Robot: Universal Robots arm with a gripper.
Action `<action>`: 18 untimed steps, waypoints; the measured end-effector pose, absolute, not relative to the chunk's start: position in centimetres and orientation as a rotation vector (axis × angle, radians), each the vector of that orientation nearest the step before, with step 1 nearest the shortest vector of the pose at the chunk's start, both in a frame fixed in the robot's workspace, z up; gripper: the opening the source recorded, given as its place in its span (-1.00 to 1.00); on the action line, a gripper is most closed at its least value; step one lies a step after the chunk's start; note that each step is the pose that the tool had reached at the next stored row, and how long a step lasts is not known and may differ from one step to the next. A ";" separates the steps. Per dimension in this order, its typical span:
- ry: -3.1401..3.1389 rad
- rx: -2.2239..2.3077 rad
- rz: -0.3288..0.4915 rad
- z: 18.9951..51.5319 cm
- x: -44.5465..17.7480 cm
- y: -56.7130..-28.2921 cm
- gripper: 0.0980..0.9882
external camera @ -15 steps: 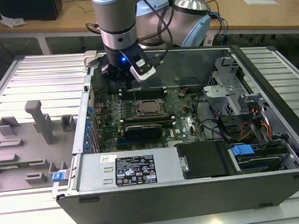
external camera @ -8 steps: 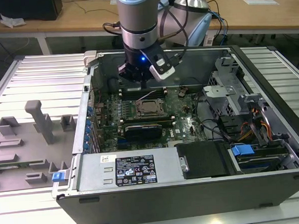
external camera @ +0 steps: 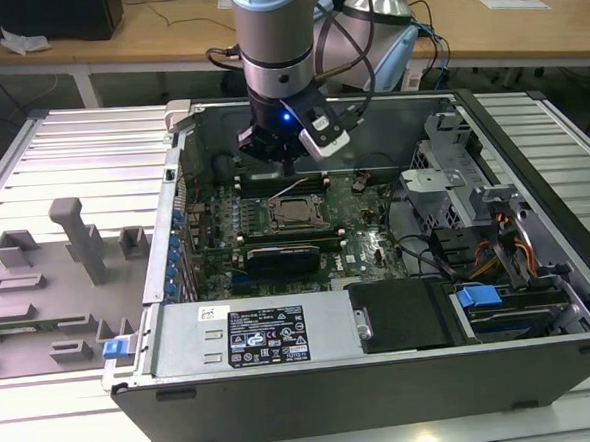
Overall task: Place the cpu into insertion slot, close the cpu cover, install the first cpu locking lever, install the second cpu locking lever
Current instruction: 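Install the first cpu locking lever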
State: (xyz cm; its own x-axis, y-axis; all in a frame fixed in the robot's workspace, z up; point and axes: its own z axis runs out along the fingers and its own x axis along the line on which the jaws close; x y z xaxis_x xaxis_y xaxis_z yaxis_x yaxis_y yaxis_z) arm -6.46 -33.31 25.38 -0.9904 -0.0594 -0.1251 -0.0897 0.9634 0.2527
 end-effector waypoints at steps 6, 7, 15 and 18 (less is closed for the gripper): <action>2.979 -0.118 0.382 24.3 -6.5 -33.3 -0.98; 2.980 -0.118 0.378 24.1 -6.5 -33.3 -0.98; 2.981 -0.093 0.357 23.1 -6.2 -32.5 -0.98; 2.980 -0.054 0.350 22.9 -6.1 -32.4 -0.98</action>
